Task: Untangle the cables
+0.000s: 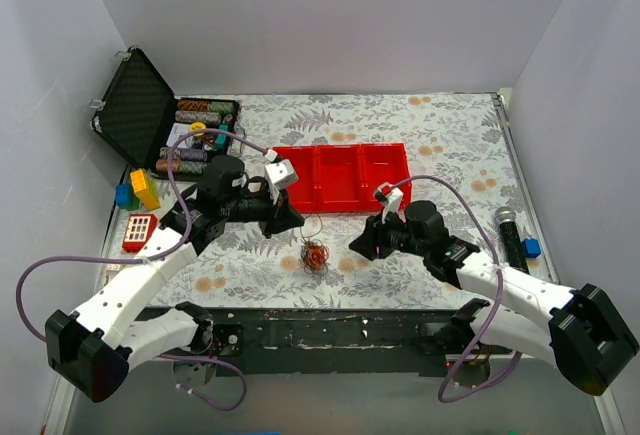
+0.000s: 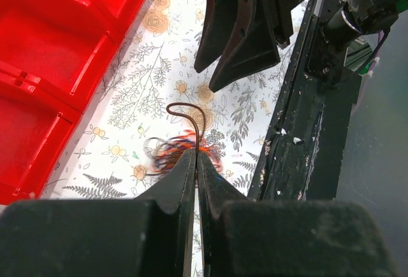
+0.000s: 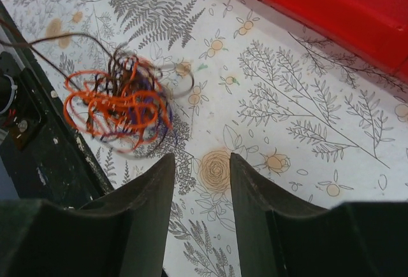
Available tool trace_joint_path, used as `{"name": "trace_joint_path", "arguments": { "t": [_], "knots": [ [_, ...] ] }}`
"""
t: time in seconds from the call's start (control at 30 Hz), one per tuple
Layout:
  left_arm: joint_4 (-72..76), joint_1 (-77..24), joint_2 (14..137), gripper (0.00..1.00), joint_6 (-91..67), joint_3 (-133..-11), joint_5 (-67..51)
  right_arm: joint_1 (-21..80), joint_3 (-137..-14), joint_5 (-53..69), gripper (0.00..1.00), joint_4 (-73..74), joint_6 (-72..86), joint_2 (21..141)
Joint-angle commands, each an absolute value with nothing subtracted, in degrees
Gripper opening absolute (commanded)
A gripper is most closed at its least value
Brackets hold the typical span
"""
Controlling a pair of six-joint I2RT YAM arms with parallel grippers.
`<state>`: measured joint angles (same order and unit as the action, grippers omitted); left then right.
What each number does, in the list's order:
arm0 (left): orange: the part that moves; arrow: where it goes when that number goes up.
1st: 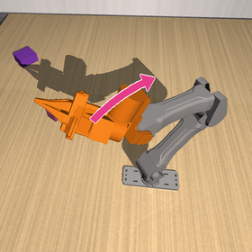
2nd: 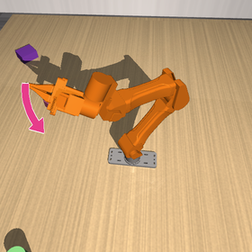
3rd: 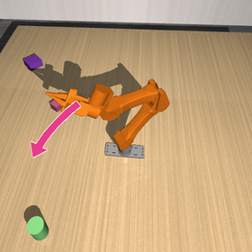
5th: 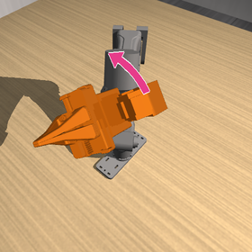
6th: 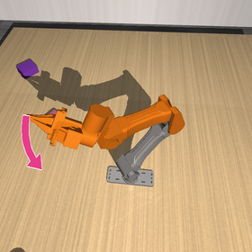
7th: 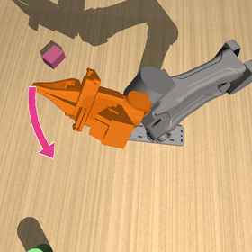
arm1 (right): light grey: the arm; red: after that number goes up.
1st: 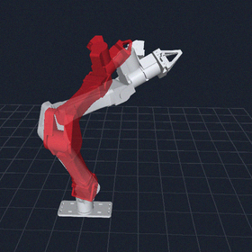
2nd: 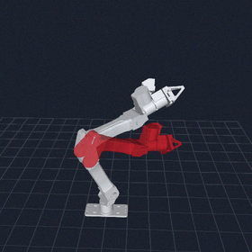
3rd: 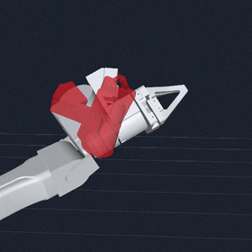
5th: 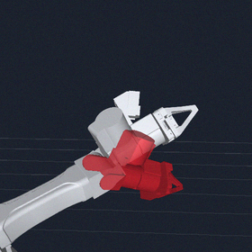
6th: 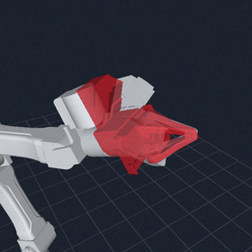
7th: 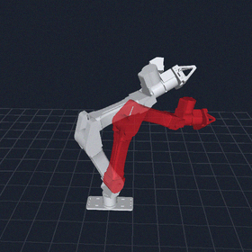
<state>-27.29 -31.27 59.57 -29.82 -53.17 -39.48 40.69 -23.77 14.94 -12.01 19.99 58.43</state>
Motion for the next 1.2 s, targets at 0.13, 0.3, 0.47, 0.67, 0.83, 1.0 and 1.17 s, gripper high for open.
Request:
{"name": "trace_joint_path", "arguments": {
  "t": [0.13, 0.3, 0.47, 0.67, 0.83, 1.0, 1.17],
  "knots": [
    [-20.4, -31.6, 56.3, 0.0, -30.3, -48.3, -40.3, 42.2, -24.1, 22.1, 0.67, -22.8, 16.3, 61.7],
    [-18.3, -31.5, 54.3, 0.0, -29.7, -42.8, -37.5, 43.2, -26.0, 26.4, 0.79, -23.4, 16.4, 66.9],
    [-15.5, -31.6, 51.8, 0.0, -31.2, -38.6, -34.9, 45.6, -27.9, 27.4, 0.81, -23.9, 14.7, 70.4],
    [-14.0, -31.6, 51.0, 0.0, -34.7, -38.2, -32.8, 47.2, -28.9, 28.4, 0.78, -30.0, 14.9, 73.7],
    [-13.6, -31.6, 49.0, 0.0, -36.0, -37.3, -30.5, 48.4, -32.2, 30.8, 0.74, -32.4, 14.9, 78.8],
    [-13.6, -31.6, 48.1, 0.0, -36.9, -36.5, -29.3, 49.7, -33.6, 31.4, 0.72, -35.0, 15.2, 82.9],
    [-13.5, -31.6, 48.1, 0.0, -37.4, -36.6, -29.0, 49.9, -35.1, 31.6, 0.69, -35.8, 15.2, 85.9]
  ]
}}
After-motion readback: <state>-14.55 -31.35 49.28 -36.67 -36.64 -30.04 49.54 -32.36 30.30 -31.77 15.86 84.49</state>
